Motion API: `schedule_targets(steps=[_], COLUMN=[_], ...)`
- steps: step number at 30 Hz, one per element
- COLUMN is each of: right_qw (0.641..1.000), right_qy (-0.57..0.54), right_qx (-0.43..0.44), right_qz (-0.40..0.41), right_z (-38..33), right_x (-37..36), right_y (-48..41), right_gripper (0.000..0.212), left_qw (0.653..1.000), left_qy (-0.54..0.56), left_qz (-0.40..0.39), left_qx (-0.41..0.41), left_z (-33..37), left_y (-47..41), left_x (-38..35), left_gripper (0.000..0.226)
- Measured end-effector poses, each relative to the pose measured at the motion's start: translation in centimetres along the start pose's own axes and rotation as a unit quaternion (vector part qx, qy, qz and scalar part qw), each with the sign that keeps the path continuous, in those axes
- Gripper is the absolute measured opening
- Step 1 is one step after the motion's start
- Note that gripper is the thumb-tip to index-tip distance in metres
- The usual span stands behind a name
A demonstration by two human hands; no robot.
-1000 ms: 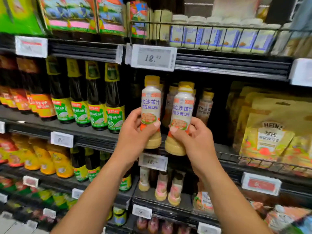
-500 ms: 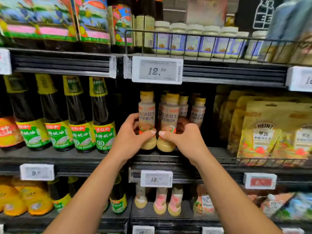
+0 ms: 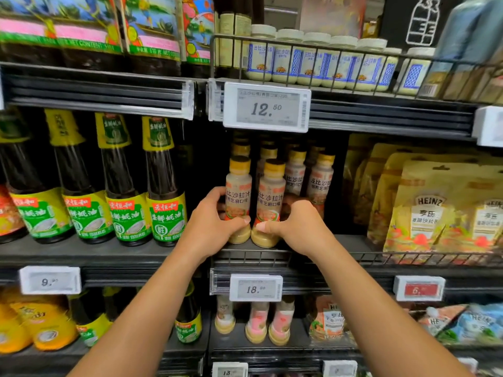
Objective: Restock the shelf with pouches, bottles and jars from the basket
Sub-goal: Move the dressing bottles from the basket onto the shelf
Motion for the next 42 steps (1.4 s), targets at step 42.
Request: schedule_targets(steps=[42], right_qw=[0.981], right_qy=[-0.076], right_qx=[0.123], right_qz=[0.132], right_z=[0.2], right_x=[1.0], right_y=[3.7], right_gripper=[0.023], left_qw=[0.994], left_qy=[-0.054], left_qz=[0.085], left_qx=[-0.049], left_z=[3.5], left_y=[3.9], left_x=[1.6], left_gripper=[0.044])
Point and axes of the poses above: each hand's wrist, its own y-axis away from the middle knuckle, its own x-axis out of the back of the hand, z = x × y, the point moved 1 cm from there along -y, towards the middle knuckle, and after that the axes turned 11 degrees about -y, right-handed, at the moved point
